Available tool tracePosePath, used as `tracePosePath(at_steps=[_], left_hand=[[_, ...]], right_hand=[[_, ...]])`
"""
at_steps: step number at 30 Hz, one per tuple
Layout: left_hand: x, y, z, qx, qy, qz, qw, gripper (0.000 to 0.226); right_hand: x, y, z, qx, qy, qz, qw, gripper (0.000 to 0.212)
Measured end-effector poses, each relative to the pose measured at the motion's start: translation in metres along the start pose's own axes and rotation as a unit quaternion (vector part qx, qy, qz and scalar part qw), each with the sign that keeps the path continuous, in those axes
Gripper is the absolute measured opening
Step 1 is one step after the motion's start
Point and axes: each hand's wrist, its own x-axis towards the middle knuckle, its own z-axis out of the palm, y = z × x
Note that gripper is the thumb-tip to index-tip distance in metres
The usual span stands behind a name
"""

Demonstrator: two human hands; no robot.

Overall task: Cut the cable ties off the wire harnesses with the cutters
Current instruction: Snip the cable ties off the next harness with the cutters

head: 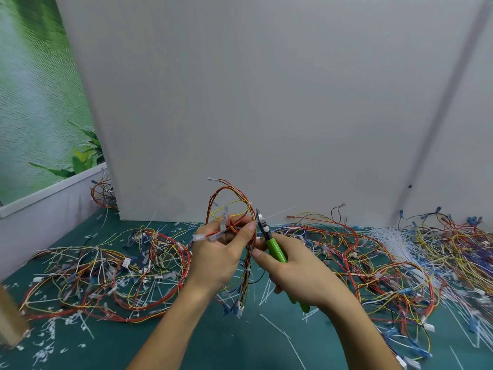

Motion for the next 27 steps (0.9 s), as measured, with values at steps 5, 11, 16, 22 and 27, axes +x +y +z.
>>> tracePosePath(at_steps=[5, 11, 16, 22, 27], left_hand=[[-0.0004, 0.0016, 0.0019, -0.01, -0.007, 0.002, 1.0, 0.018], [-0.0021, 0.0034, 0.002, -0.002, -0.01, -0.001, 1.0, 0.019], [-0.002, 0.0044, 0.0038, -0.005, -0.011, -0.003, 1.0, 0.02], [-0.0006, 0.0036, -0.0004, 0.004, -0.008, -0.007, 1.0, 0.018], [0.0, 0.0017, -0.0009, -0.002, -0.016, -0.01, 1.0, 0.018]], right_hand=[[0.0033, 0.0037, -0.0006, -0.016, 0.019, 0.007, 1.0, 0.03], [0.0052, 0.0083, 0.0038, 0.0, 0.014, 0.028, 1.0, 0.027], [0.0042, 0.0057, 0.0016, 0.007, 0.001, 0.028, 1.0, 0.028], [0.0011, 0.0003, 0.0025, 0.015, 0.002, 0.005, 1.0, 0.03], [0.0017, 0.0026, 0.0031, 0.013, 0.002, 0.012, 1.0, 0.022]])
